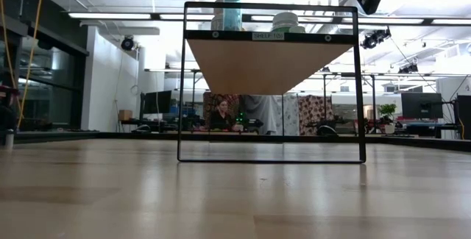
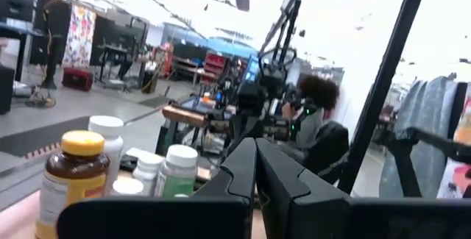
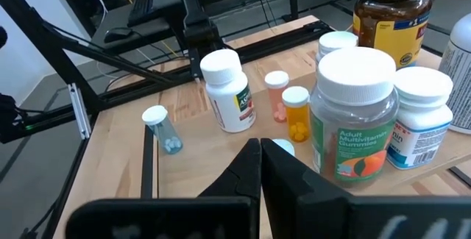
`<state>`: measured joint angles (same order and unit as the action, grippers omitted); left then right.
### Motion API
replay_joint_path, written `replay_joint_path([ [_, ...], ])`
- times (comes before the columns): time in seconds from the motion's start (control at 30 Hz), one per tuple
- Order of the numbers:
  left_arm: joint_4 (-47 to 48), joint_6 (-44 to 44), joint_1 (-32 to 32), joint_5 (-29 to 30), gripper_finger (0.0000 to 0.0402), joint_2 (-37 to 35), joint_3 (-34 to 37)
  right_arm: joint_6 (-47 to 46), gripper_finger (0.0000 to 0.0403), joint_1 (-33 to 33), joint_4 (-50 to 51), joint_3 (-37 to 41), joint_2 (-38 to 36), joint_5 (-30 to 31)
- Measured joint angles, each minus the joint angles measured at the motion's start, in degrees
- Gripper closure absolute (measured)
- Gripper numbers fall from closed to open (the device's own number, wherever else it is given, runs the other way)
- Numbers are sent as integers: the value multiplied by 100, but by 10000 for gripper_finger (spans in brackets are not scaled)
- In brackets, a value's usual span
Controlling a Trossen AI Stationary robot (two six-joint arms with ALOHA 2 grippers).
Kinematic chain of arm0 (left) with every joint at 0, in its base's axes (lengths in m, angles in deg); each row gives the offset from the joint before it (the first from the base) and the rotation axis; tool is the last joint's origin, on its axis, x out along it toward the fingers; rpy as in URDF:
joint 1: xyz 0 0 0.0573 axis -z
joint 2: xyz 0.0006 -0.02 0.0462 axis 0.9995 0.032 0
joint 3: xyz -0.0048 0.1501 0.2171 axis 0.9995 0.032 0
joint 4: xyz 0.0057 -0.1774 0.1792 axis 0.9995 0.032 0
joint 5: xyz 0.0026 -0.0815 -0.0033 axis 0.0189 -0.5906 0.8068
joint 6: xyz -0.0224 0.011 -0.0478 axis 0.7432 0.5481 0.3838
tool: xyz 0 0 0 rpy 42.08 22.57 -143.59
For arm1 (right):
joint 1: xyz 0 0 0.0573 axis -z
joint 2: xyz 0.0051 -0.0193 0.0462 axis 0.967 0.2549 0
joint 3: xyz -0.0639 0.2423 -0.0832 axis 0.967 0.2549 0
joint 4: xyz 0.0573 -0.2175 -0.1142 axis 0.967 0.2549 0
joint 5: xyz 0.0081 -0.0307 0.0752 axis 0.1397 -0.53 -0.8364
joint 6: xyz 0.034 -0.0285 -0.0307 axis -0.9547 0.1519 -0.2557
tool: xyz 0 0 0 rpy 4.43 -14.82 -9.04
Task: Pick and place medicine bottles onto shelf by color
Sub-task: Return to Home Position
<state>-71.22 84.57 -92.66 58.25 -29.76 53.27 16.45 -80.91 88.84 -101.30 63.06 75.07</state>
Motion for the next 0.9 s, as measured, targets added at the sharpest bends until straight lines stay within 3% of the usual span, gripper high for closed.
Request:
replay_joint_path([
  [0.9,23,-3,0,212,401,-198,2,8,403,0,119,0,0,2],
])
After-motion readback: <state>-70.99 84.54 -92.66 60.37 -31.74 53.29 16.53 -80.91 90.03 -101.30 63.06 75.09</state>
